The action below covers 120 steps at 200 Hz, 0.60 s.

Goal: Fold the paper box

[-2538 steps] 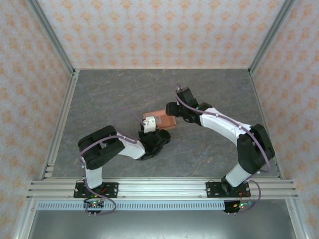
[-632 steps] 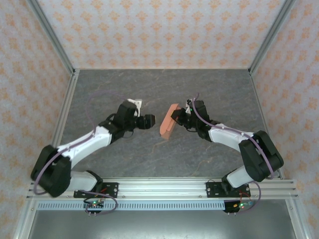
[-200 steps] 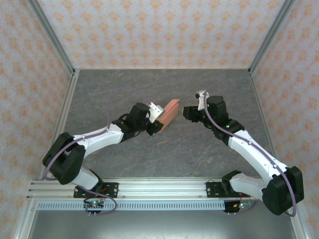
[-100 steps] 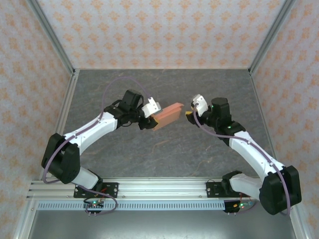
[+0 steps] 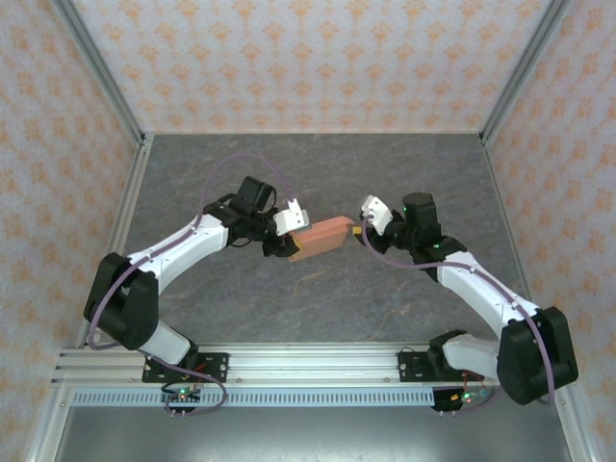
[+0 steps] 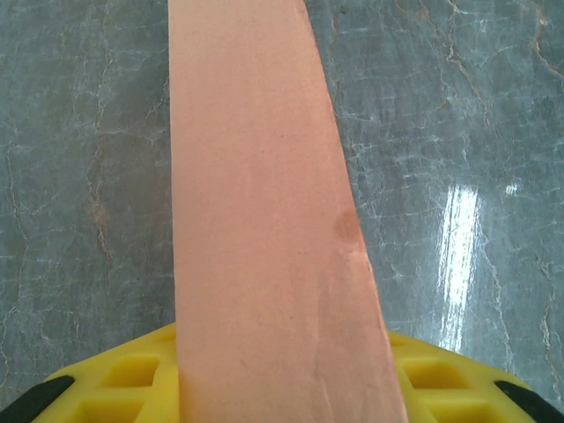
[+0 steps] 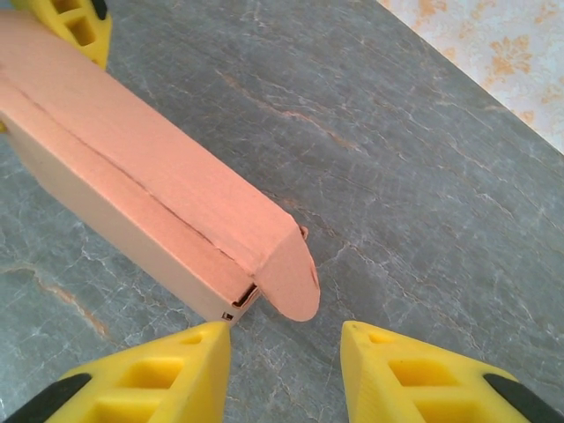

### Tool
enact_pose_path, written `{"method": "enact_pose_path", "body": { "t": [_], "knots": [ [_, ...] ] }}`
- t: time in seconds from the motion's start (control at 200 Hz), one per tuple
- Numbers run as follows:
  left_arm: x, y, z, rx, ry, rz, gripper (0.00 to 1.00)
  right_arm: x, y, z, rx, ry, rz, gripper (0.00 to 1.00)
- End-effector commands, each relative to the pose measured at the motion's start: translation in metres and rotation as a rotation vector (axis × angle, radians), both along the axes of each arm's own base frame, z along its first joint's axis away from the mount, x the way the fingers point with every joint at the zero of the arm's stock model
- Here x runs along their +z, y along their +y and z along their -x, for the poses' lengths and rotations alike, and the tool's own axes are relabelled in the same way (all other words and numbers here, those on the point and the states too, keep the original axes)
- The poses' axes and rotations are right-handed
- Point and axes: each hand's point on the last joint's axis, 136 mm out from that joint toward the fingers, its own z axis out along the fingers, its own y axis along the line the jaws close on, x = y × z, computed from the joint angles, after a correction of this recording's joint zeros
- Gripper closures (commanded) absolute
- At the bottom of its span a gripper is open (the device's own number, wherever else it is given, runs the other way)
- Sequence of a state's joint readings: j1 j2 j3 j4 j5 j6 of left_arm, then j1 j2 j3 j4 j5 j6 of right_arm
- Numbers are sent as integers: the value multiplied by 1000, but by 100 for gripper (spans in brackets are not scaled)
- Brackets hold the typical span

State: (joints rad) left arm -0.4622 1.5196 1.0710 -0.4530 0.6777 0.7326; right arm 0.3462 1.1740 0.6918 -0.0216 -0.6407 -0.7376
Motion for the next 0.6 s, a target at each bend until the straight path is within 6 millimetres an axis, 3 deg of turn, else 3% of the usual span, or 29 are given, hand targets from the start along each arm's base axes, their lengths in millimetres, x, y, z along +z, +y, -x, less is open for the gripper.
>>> {"method": "enact_pose_path", "body": {
  "t": [0.0, 0.596],
  "knots": [
    [11, -6, -1, -46, -17, 27, 66, -4, 9, 5, 75, 16, 3, 63],
    [5, -10, 0, -74, 12, 36, 66, -7, 11, -4, 68, 11, 23, 72]
  ]
}}
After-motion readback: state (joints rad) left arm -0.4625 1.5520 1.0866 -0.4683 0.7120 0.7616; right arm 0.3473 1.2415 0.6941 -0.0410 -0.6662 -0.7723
